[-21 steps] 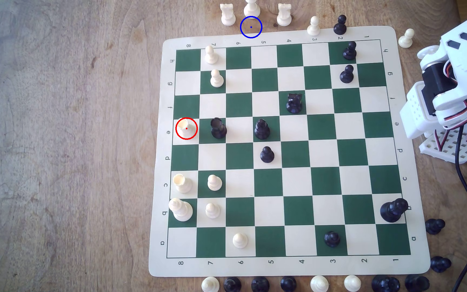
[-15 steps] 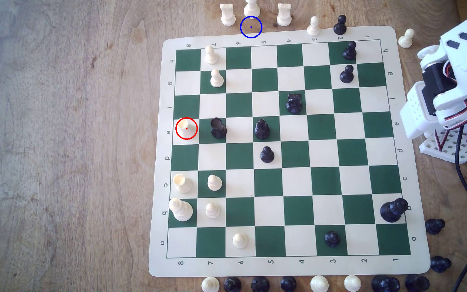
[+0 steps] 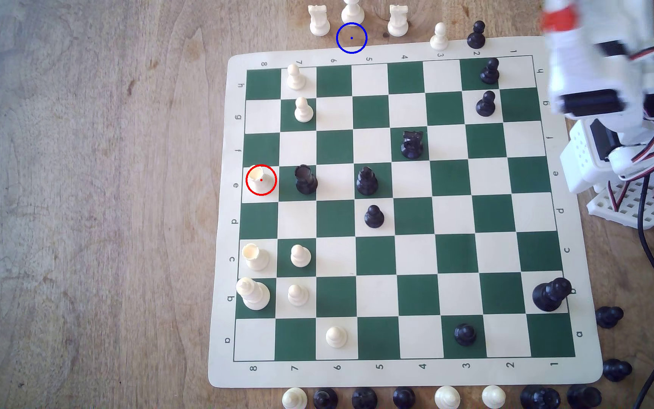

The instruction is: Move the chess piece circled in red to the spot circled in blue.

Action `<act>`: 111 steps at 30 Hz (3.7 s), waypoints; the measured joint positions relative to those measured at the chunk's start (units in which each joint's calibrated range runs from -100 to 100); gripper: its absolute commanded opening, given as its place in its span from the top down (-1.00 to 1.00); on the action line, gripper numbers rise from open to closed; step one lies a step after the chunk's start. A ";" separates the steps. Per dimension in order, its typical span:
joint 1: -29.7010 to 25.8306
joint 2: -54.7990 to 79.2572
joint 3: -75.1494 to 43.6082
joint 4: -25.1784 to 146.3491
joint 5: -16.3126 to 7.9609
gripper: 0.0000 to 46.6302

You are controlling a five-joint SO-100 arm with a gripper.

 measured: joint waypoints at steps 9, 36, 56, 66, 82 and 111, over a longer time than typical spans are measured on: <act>4.20 9.72 -9.94 28.29 -2.34 0.97; 4.65 65.69 -49.16 57.77 -10.74 0.70; 6.19 105.40 -88.21 64.94 -12.55 0.46; 6.19 112.86 -95.71 65.34 -12.55 0.40; 7.89 119.31 -97.06 63.51 -12.80 0.35; 7.08 121.41 -99.68 62.23 -13.43 0.37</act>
